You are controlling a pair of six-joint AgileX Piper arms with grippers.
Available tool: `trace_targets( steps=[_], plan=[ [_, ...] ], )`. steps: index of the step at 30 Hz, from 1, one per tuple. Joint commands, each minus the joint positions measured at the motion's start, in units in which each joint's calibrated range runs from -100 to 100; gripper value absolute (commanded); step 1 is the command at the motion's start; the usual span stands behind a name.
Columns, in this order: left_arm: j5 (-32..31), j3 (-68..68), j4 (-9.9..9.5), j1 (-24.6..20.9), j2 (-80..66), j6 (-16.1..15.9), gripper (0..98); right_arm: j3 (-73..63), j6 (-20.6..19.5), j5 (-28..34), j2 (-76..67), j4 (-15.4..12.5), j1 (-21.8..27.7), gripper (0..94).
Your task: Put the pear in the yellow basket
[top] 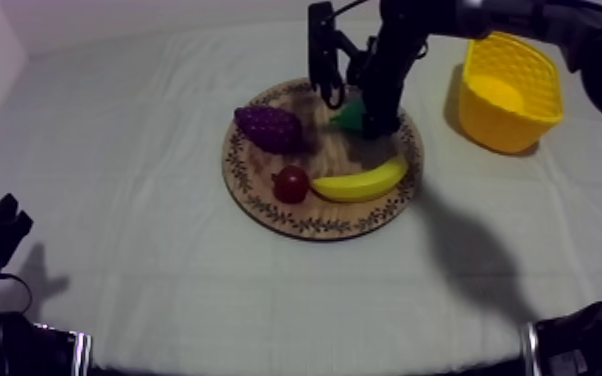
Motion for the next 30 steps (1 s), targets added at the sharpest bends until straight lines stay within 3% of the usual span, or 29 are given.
trace_targets(
  steps=[1,6,11,21,30],
  plan=[
    [-0.01,0.0,0.01,-0.01,-0.04,0.01,0.1,-0.83,-0.59,0.07,1.23,0.28,-0.09,67.2],
    [-0.01,0.0,0.01,-0.01,-0.04,0.01,0.1,-1.86,-0.84,0.15,2.55,0.22,0.07,55.6],
    [-0.01,0.0,0.01,-0.01,-0.04,0.01,0.1,-1.04,-0.7,-0.29,2.56,-0.01,0.22,49.9],
    [-0.01,0.0,0.01,-0.01,-0.04,-0.02,0.1,5.89,0.71,-1.14,-5.58,-2.13,0.97,49.0],
    [-0.01,0.0,0.01,-0.01,-0.04,0.01,0.1,8.76,5.77,8.7,-24.57,-5.34,7.47,50.9]
  ],
)
